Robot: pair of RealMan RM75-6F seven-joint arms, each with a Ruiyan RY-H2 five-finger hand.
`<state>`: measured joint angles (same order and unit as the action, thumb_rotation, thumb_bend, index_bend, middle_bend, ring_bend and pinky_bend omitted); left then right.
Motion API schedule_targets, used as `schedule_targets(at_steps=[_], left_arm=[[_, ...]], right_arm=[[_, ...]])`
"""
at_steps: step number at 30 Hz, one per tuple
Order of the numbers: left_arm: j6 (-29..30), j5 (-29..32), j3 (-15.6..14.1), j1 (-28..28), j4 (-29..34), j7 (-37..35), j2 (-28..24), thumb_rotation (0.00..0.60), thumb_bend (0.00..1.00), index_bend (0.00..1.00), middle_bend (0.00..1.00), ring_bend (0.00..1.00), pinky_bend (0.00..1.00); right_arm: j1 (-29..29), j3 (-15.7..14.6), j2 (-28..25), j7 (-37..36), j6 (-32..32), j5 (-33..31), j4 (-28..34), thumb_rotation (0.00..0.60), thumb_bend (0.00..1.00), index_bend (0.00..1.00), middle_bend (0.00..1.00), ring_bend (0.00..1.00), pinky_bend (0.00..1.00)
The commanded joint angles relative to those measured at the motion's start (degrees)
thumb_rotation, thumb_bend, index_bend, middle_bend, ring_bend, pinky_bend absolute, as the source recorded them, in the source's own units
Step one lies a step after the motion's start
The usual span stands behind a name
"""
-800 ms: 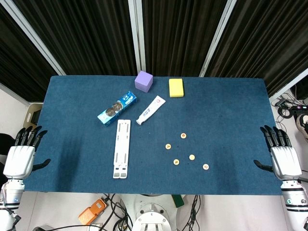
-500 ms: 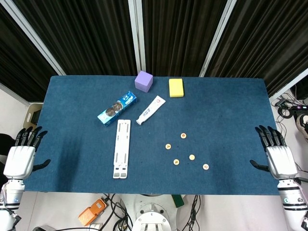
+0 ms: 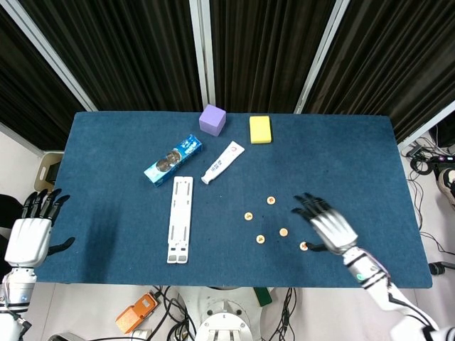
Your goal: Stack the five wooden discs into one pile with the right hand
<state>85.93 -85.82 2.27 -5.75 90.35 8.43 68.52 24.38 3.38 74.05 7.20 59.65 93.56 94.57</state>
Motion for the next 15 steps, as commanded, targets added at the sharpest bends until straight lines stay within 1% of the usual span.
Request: schedule_targets(at_steps=[1,4,8,15], left_arm=[[0.1,0.0,0.0,0.1,-0.2,-0.1,0.0,0.600,0.00,0.15,0.07,0.00,0.00],[0.3,0.2,-0.1,0.4,-0.4,-0.3,0.0,0.600,0.00,0.15,0.07,0.00,0.00],[0.1,0.5,-0.2,0.6,-0.9,-0.8,0.2,0.600,0.00,0.15,0.07,0.00,0.00],[0.0,0.6,-0.1,0.7,-1.5,-1.2,0.4,0.600,0.00,0.15,0.07,0.00,0.00]], right_arm=[[5.1,0.6,6.0,2.5,-5.8,-0.7,-2.3,0.600,0.30,0.35,0.11,0.07,0.22],[7.0,0.7,8.8,4.4,-8.1,-1.7,-4.1,0.600,0.33,0.38,0.12,0.08,0.22],[8.3,0.5,11.8,7.0,-9.3,-2.8,-6.4,0.600,0.39,0.43,0.14,0.08,0.22],[9.2,-0.4,14.9,8.9,-8.6,-3.2,-9.1,0.600,0.46,0.46,0.14,0.08,0.21]])
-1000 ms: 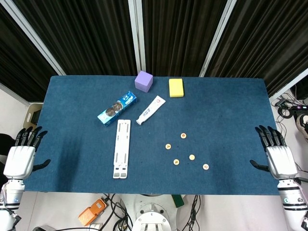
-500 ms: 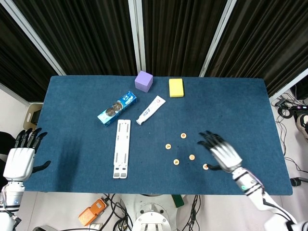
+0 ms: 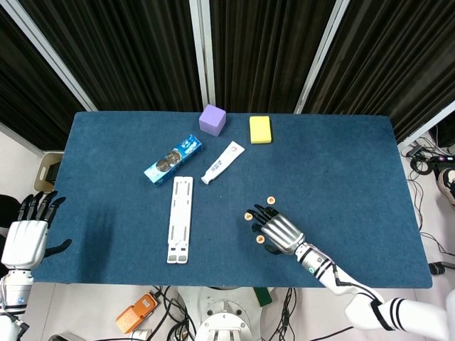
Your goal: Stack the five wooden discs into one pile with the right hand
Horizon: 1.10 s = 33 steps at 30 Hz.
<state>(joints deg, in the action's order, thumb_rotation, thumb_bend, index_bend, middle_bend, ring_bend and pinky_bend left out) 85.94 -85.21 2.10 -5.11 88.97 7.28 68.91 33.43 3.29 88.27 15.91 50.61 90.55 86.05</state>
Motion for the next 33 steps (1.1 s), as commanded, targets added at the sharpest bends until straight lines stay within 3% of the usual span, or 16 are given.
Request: schedule_targets(at_steps=[1,23,29,33], left_arm=[[0.0,0.0,0.0,0.0,-0.2,-0.1,0.1,0.600,0.00,0.15,0.08,0.00,0.00],[0.0,0.1,0.0,0.3,-1.7,-1.3,0.7,0.600,0.00,0.15,0.07,0.00,0.00],[0.0,0.3,0.0,0.5,-2.2,-1.7,1.0,0.600,0.00,0.15,0.07,0.00,0.00],[0.0,0.2,0.1,0.5,-2.3,-1.9,1.0,0.600,0.00,0.15,0.07,0.00,0.00]], right_arm=[[0.2,-0.4,0.8,0.2,0.5,-0.3,-0.8,0.600,0.47,0.46,0.14,0.08,0.21],[1.6,-2.3,2.9,1.0,0.7,-2.9,-3.5,0.600,0.52,0.52,0.14,0.08,0.19],[1.9,-1.6,2.6,1.0,1.8,-3.4,-3.1,0.600,0.55,0.57,0.15,0.08,0.19],[3.1,0.8,1.9,0.9,1.6,-5.3,-2.2,0.600,0.55,0.57,0.15,0.08,0.19]])
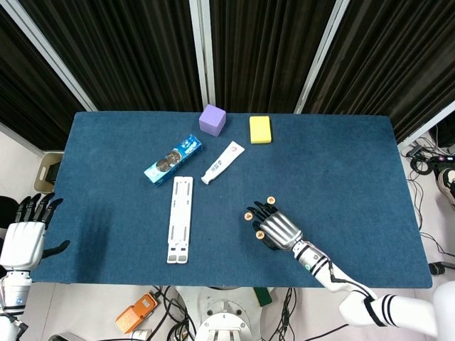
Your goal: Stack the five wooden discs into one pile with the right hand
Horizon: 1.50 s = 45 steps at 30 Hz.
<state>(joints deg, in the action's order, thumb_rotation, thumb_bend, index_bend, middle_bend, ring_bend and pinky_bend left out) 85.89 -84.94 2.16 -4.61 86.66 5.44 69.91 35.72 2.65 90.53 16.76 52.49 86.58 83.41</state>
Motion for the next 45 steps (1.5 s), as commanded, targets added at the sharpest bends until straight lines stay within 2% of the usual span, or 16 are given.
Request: schedule_targets(at_steps=[1,7,12,29,45], left_arm=[[0.0,-0.2,0.0,-0.1,0.0,-0.1,0.0,0.600,0.00,0.15,0.07,0.00,0.00],[-0.2,-0.1,0.0,-0.1,-0.2,-0.1,0.2,0.600,0.00,0.15,0.07,0.00,0.00],[-0.2,0.1,0.0,0.1,-0.4,-0.3,0.2,0.600,0.00,0.15,0.07,0.00,0.00],[-0.6,0.3,0.0,0.1,-0.4,-0.3,0.1,0.600,0.00,0.15,0.07,0.00,0.00],[-0.9,0.6,0.0,0.2,-0.9,-0.8,0.2,0.600,0.00,0.15,0.07,0.00,0.00]], right_arm=[[1.3,2.0,-0.4,0.5,-0.7,-2.0,0.4,0.600,0.55,0.56,0.15,0.08,0.19],[4.4,5.3,1.1,3.7,-3.7,-7.0,-1.0,0.600,0.55,0.55,0.16,0.08,0.19],[6.0,6.3,2.8,5.3,-5.4,-10.4,-2.8,0.600,0.55,0.53,0.15,0.08,0.19],[8.3,5.5,4.9,5.8,-5.7,-13.2,-5.1,0.600,0.55,0.52,0.15,0.08,0.19],[8.8,4.2,5.0,6.0,-5.0,-14.1,-4.9,0.600,0.55,0.44,0.15,0.08,0.19]])
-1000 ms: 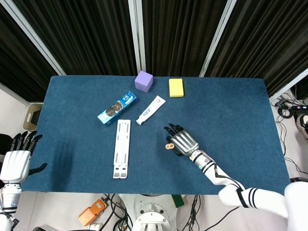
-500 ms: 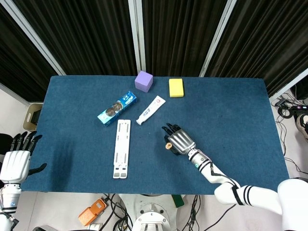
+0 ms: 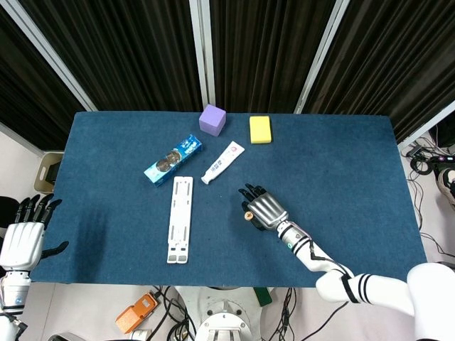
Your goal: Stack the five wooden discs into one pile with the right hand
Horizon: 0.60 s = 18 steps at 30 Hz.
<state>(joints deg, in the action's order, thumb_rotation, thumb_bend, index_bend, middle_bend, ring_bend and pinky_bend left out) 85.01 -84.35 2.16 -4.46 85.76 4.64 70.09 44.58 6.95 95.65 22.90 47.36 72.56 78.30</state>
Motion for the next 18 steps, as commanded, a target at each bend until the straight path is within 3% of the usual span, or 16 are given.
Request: schedule_targets(at_steps=[1,9,13,18], left_arm=[[0.0,0.0,0.0,0.0,0.0,-0.1,0.0,0.600,0.00,0.15,0.07,0.00,0.00],[0.2,-0.2,0.0,0.0,-0.1,-0.1,0.0,0.600,0.00,0.15,0.07,0.00,0.00],[0.0,-0.3,0.1,-0.1,0.0,-0.1,0.1,0.600,0.00,0.15,0.07,0.00,0.00],[-0.1,-0.5,0.0,-0.3,0.2,0.3,0.2,0.600,0.00,0.15,0.07,0.00,0.00]], right_arm=[[0.0,-0.2,-0.2,-0.2,0.2,0.0,0.3,0.600,0.55,0.44,0.15,0.08,0.19],[-1.1,0.5,-2.1,-1.5,2.7,-0.6,0.7,0.600,0.55,0.42,0.15,0.08,0.19],[-1.3,1.0,-2.8,0.0,2.7,-3.1,-0.6,0.600,0.44,0.43,0.15,0.08,0.19],[-0.8,1.1,-2.2,0.7,1.4,-5.4,-2.5,0.600,0.43,0.46,0.15,0.08,0.19]])
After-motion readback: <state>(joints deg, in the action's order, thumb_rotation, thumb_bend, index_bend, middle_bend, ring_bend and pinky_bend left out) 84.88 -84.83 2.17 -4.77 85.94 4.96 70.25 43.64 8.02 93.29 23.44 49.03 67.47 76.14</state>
